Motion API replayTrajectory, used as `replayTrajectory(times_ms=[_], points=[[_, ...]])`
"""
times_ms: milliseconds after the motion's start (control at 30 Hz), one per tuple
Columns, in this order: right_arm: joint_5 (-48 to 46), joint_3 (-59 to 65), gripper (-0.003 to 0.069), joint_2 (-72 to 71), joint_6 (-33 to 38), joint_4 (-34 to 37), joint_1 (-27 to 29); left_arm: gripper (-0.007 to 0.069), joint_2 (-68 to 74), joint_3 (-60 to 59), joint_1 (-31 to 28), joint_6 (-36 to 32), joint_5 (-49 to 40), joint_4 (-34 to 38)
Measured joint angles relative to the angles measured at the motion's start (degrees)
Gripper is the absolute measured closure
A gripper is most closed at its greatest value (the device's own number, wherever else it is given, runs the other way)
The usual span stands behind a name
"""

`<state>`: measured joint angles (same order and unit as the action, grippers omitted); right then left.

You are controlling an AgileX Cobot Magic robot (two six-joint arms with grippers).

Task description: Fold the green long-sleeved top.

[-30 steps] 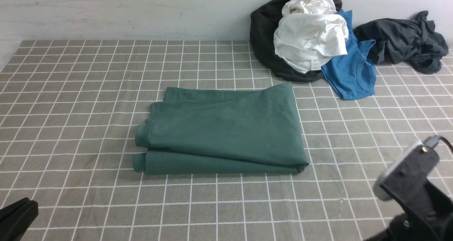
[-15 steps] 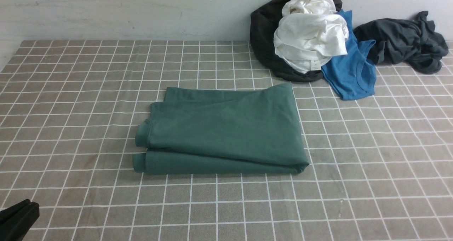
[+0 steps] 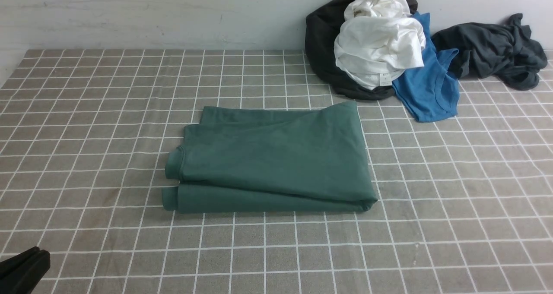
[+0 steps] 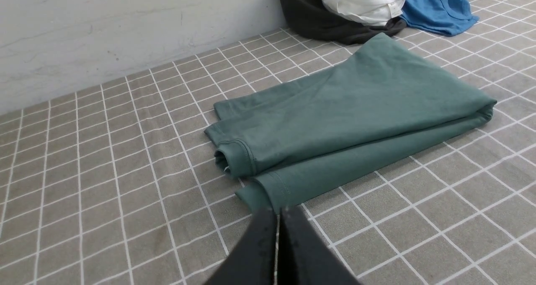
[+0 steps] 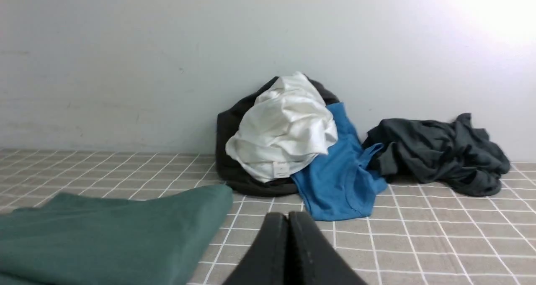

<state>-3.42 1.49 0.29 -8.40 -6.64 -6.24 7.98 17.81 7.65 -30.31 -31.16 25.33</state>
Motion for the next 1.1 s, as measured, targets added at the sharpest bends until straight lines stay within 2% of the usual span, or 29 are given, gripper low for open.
replayTrajectory(times_ms=[233, 467, 900, 1100], points=[[-16.7, 0.0, 0.0673, -0.8, 1.4, 4.4, 0.9, 0.0631, 0.0, -0.2, 0.0, 0.0, -0.1, 0.0], [-17.0, -0.1, 0.0673, -0.8, 4.0, 4.4, 0.9, 0.0631, 0.0, -0.2, 0.0, 0.0, -0.1, 0.0], [-17.1, -0.1, 0.0673, -0.8, 4.1, 4.4, 0.9, 0.0631, 0.0, -0.2, 0.0, 0.0, -0.1, 0.0], [-17.2, -0.1, 0.0673, -0.8, 4.1, 4.3, 0.9, 0.0631, -6.3, -6.1, -0.6, 0.0, 1.7, -0.2]])
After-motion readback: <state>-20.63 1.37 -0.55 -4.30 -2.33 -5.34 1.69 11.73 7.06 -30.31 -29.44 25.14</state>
